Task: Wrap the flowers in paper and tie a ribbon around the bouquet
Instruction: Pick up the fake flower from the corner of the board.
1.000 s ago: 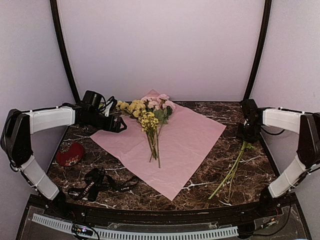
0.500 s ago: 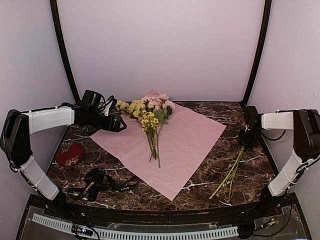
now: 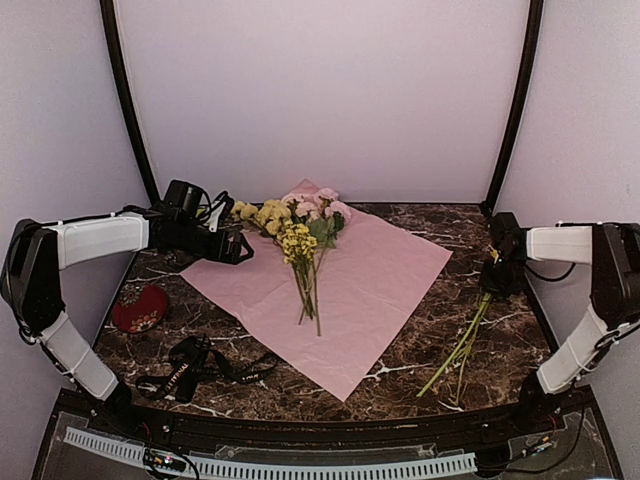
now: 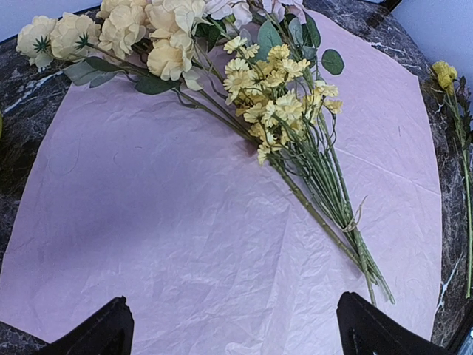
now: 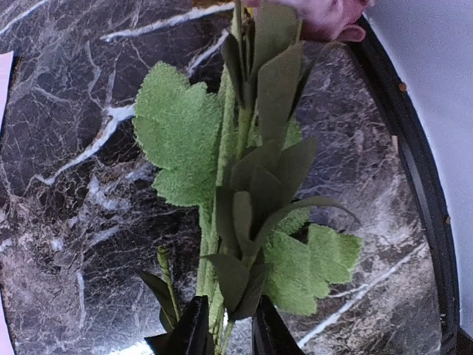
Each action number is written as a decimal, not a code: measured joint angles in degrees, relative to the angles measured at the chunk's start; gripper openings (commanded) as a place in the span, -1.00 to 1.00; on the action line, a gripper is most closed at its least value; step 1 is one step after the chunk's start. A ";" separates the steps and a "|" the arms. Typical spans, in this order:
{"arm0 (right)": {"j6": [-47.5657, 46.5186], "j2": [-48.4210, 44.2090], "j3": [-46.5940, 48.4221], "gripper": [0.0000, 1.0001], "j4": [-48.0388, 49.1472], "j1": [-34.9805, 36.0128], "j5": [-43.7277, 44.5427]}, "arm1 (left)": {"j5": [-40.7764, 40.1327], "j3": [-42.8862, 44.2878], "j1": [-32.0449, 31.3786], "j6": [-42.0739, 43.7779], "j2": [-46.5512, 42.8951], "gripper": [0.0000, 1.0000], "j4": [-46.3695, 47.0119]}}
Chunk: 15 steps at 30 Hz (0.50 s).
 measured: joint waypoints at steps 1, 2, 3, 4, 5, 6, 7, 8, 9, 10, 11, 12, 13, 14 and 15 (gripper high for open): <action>-0.20 -0.98 0.13 -0.54 -0.68 0.00 0.48 | 0.07 0.00 0.00 0.00 0.00 0.98 0.00; -0.37 -1.92 0.35 -0.51 -1.25 0.00 1.03 | 0.09 0.00 0.00 0.00 0.00 0.98 0.00; -0.39 -2.56 0.59 -0.48 -1.57 0.00 1.46 | 0.09 0.00 0.00 0.00 0.00 0.98 0.00; -0.57 -3.17 0.87 -0.44 -1.79 -0.04 1.86 | 0.09 0.00 0.00 0.00 0.00 0.98 0.00; -0.52 -3.48 0.98 -0.40 -1.81 -0.09 1.99 | 0.09 0.00 0.00 0.00 0.00 0.98 0.00; -0.61 -3.78 1.05 -0.37 -1.79 -0.20 2.16 | 0.09 0.00 0.00 0.00 0.00 0.98 0.00; -0.66 -3.87 1.07 -0.33 -1.77 -0.31 2.32 | 0.11 0.00 0.00 0.00 0.00 0.98 0.00; -0.61 -3.87 1.05 -0.29 -1.79 -0.39 2.47 | 0.11 0.00 0.00 0.00 0.00 0.98 0.00; -0.68 -3.82 0.98 -0.25 -1.70 -0.57 2.51 | 0.11 0.00 0.00 0.00 0.00 0.98 0.00; -0.59 -3.76 0.83 -0.23 -1.60 -0.70 2.51 | 0.11 0.00 0.00 0.00 0.00 0.98 -0.02; -0.52 -3.63 0.57 -0.23 -1.27 -0.87 2.47 | 0.13 0.00 0.00 0.00 0.00 0.98 0.00; -0.39 -3.41 0.28 -0.23 -0.96 -1.03 2.32 | 0.13 0.00 0.00 0.00 0.00 0.98 0.00; -0.35 -2.99 -0.20 -0.23 -0.44 -1.20 2.03 | 0.13 0.00 0.00 0.00 0.00 0.98 -0.02; -0.28 -2.56 -0.59 -0.25 0.00 -1.33 1.68 | 0.15 0.00 0.00 0.00 0.00 0.98 -0.02; -0.28 -2.10 -1.01 -0.28 0.46 -1.38 1.40 | 0.17 0.00 0.00 0.00 0.00 0.98 0.00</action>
